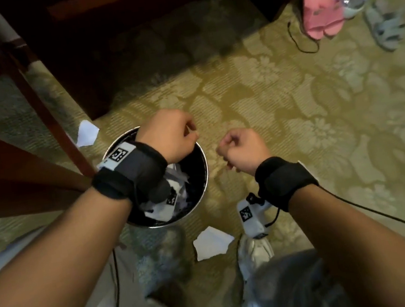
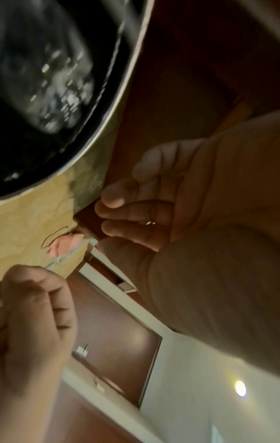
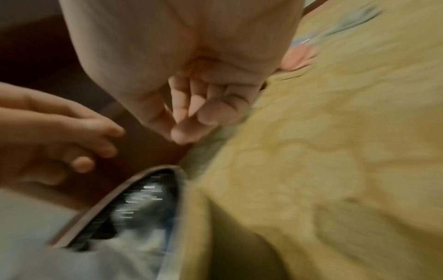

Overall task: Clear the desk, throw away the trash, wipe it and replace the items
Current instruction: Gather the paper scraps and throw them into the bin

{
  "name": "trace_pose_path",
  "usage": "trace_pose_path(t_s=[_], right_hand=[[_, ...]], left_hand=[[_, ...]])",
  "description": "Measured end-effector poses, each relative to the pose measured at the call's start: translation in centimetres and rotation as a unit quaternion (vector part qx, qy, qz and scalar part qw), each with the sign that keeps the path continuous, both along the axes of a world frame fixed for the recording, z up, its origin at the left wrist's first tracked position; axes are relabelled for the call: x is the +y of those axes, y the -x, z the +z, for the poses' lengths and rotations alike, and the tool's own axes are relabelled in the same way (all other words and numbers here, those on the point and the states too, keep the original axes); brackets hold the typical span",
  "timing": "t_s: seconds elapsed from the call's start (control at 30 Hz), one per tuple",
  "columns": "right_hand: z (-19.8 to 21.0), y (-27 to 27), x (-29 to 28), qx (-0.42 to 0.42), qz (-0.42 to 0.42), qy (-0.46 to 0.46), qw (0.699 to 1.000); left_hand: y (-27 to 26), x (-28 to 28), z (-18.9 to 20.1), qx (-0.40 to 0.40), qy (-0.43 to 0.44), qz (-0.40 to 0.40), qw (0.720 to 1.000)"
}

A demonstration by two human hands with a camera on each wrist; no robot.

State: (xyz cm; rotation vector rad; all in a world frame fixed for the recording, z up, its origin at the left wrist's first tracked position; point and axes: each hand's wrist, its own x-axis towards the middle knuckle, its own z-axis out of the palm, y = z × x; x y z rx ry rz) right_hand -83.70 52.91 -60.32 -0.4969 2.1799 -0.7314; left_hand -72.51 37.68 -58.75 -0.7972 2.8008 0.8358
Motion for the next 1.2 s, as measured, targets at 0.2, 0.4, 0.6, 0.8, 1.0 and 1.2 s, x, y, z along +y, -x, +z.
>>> trace_pose_path(t_s=[0.2, 0.4, 0.6, 0.8, 1.0, 1.2], right_hand=[[-5.7, -0.9, 5.5, 0.000, 0.005, -0.077, 0.997], [-16.9, -5.4, 7.0, 0.001, 0.215, -0.274, 0.938], [-24.4, -10.0, 9.1, -0.043, 0.247, -0.295, 0.922], [-26.1, -11.5, 11.1, 0.032, 0.255, -0.303, 0.918], [-26.2, -10.3, 10.8, 0.009, 0.308, -0.318, 0.897], [-18.5, -2.7, 8.2, 0.058, 0.219, -0.246, 0.942]], left_hand=[[0.7, 1.8, -2.1, -0.041, 0.017, -0.075, 0.996], [-0.4, 1.4, -4.4, -0.070, 0.021, -0.110, 0.991], [-1.9, 1.3, -5.5, -0.092, 0.028, -0.127, 0.987], [-1.3, 1.9, -5.9, -0.089, 0.036, -0.151, 0.984], [-0.7, 2.2, -6.1, -0.102, 0.042, -0.141, 0.984], [-0.7, 0.1, -4.5, -0.070, 0.022, -0.074, 0.995]])
